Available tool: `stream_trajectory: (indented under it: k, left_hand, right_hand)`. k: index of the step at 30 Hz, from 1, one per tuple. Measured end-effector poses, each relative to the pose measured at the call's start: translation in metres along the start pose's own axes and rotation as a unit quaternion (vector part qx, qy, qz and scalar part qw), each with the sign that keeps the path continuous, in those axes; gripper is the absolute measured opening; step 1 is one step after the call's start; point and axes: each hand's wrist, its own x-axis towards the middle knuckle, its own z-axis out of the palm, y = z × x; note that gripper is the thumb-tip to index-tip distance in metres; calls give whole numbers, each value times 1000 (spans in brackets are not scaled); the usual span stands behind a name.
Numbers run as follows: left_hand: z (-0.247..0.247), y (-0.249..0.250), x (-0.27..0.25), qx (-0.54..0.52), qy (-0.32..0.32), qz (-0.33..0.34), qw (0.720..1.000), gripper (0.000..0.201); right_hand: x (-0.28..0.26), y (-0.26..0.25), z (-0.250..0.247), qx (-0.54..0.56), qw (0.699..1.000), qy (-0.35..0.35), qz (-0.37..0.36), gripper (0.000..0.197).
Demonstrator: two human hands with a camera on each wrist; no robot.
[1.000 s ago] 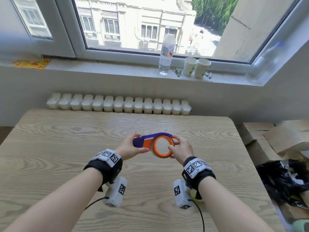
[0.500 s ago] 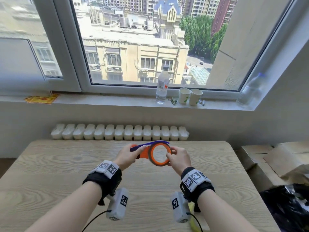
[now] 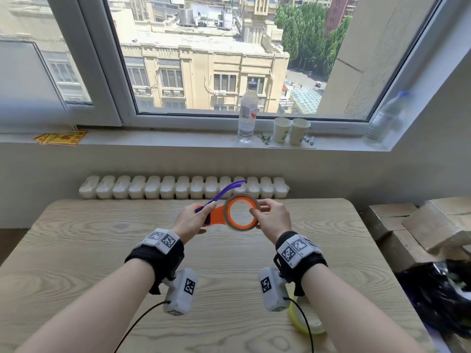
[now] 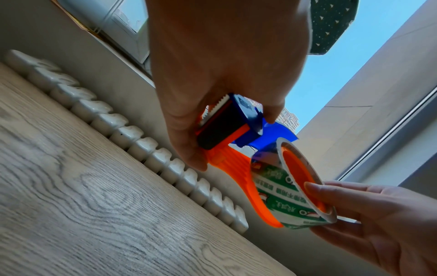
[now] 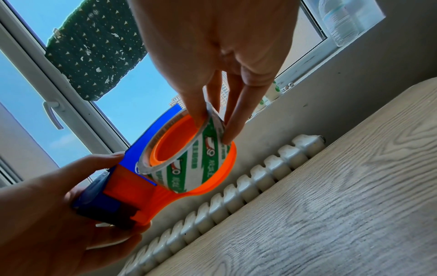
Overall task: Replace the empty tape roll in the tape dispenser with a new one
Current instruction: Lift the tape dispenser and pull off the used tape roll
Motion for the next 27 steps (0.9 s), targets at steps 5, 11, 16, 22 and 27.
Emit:
stream_trajectory:
  k: [5, 11, 16, 22, 27]
  left_hand:
    - [-2, -4, -1, -4, 1, 2, 1000, 41]
    - [-6, -13, -3, 14, 9, 16, 1000, 35]
    - [-11, -28, -3, 20, 18, 2, 1000, 27]
    - [-18, -51, -6, -7, 34, -28, 999, 28]
    - [-24, -59, -8, -23, 46, -30, 998, 28]
  right_hand:
    - [-6, -4, -4, 36, 999, -13, 1, 15]
    - [-17, -6, -6, 69, 997, -38, -4, 16]
    - [-18, -4, -11, 96, 995, -40, 10, 8]
    - [-19, 13, -24, 59, 997, -30, 32, 3]
    - [-18, 43, -20, 6, 998, -2, 70, 17]
